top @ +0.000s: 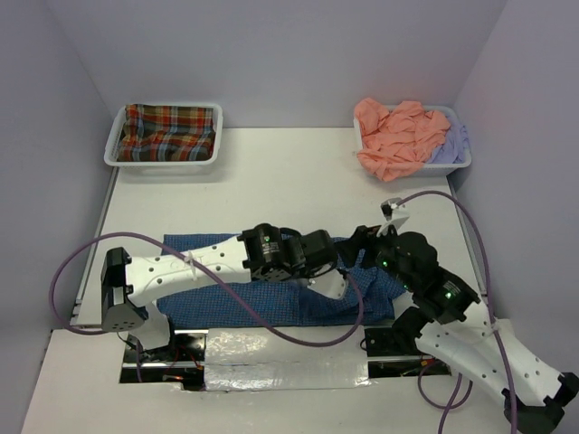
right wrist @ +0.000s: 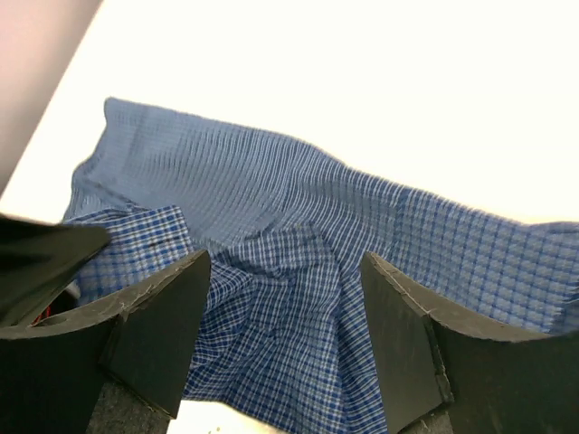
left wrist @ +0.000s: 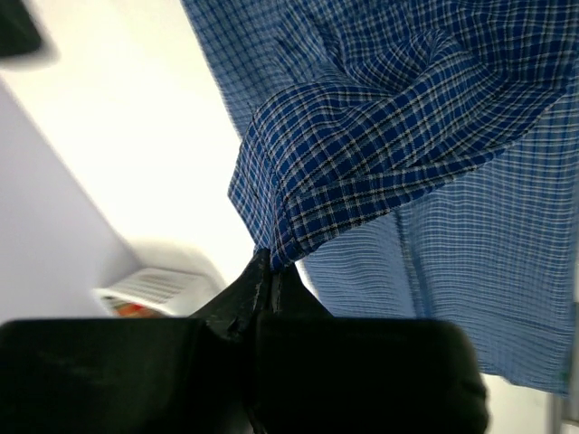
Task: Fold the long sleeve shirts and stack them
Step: Fold the shirt
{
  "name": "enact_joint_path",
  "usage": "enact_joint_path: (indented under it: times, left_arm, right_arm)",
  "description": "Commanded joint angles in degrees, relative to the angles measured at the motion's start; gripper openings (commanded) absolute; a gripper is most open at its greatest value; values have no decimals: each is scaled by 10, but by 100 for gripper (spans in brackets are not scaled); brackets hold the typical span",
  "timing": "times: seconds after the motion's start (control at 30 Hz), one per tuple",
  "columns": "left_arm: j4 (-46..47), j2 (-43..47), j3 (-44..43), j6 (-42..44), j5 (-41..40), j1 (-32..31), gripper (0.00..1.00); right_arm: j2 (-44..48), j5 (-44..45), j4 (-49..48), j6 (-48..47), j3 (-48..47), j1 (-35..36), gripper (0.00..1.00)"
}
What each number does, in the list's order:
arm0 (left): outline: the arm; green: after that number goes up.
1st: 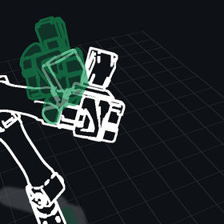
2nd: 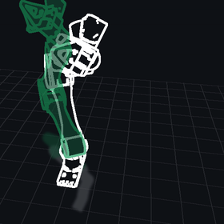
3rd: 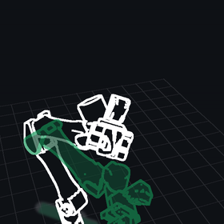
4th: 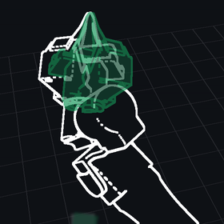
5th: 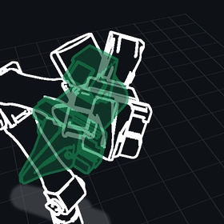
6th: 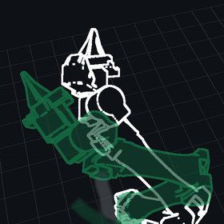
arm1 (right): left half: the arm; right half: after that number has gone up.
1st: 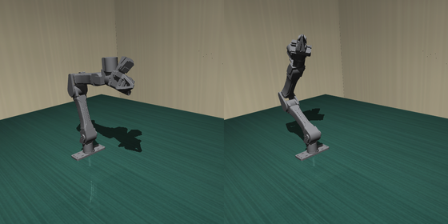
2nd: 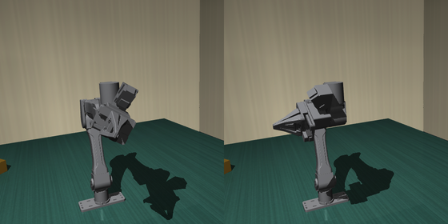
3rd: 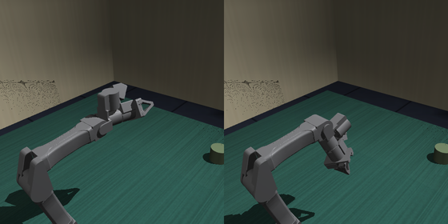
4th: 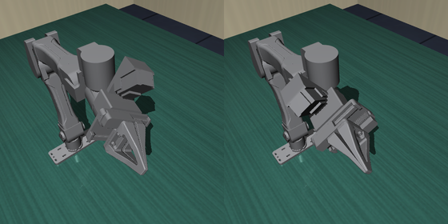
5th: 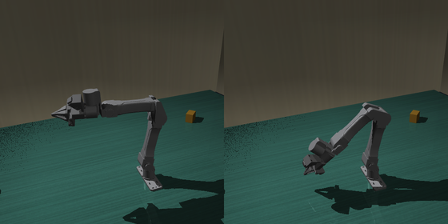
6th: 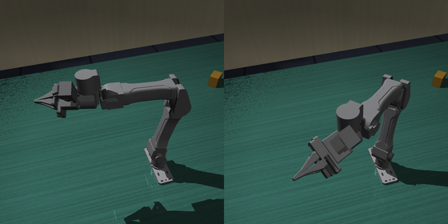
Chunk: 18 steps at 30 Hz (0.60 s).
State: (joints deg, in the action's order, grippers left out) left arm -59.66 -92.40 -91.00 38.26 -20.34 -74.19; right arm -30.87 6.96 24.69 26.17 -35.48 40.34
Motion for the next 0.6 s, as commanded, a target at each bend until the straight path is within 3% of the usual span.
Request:
enact_joint_path:
  times: [0.0,0.2,0.33,0.43,0.57]
  left_arm:
    - [-31,9,-24,-35,65,48,2]
    - [-47,-2,-27,-63,153,121,2]
    - [-22,-17,-24,-54,164,126,5]
    - [-28,-48,-56,-44,159,124,8]
    - [-16,-126,-125,-35,131,123,13]
  right_arm:
    - [34,38,4,-38,1,-3,75]
    - [76,26,-38,-66,47,-1,71]
    - [11,-6,-75,-75,50,0,69]
    - [-24,36,-33,-56,23,0,67]
    - [4,147,40,7,5,-22,65]
